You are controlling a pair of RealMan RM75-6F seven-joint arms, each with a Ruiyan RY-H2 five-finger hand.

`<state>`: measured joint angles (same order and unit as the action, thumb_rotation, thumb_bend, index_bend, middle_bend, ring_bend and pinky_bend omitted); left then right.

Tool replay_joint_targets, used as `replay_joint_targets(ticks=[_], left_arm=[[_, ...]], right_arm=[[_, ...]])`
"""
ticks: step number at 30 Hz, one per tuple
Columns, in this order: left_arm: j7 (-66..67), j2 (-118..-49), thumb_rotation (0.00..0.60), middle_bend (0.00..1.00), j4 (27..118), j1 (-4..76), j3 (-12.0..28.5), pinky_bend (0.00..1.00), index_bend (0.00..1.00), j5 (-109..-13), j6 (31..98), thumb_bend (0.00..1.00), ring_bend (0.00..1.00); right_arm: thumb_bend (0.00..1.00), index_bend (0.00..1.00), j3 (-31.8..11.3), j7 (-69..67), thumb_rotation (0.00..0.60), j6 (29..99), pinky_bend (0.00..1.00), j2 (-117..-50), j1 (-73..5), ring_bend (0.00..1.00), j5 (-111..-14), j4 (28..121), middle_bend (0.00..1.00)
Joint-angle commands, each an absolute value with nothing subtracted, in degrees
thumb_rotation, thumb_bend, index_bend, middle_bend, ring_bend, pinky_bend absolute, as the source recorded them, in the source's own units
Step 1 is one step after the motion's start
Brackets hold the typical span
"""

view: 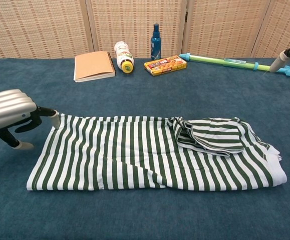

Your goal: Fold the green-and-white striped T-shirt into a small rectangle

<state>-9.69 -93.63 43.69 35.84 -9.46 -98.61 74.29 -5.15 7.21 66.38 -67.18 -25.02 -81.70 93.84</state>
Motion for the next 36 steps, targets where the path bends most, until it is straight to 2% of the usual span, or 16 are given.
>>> replay_joint_targets(ticks=[1,12,36], left_arm=[[-9.6,-95.2,0.600,0.87,41.3,35.1,-9.9,0.99,0.40,-99.5,74.6,0.18,0.84],[-11.2,-98.3,0.600,0.87,37.2,34.7,-9.0,0.99,0.40,-99.6,74.7,0.18,0.84],[-11.3,-100.6,0.600,0.87,38.6,36.3,-7.0,0.99,0.40,-98.7,71.9,0.18,0.84]], right_arm=[[0.48,0.25,-5.1,7.3,0.600,66.3,1.00,-67.2,-25.0,1.00,-81.6,93.8,0.97],[0.48,0.25,-4.8,7.7,0.600,65.8,1.00,-67.5,-25.0,1.00,-81.5,93.7,0.97],[0.48,0.25,-4.9,6.9,0.600,66.3,1.00,-67.2,-24.4,1.00,-81.3,93.1,0.97]])
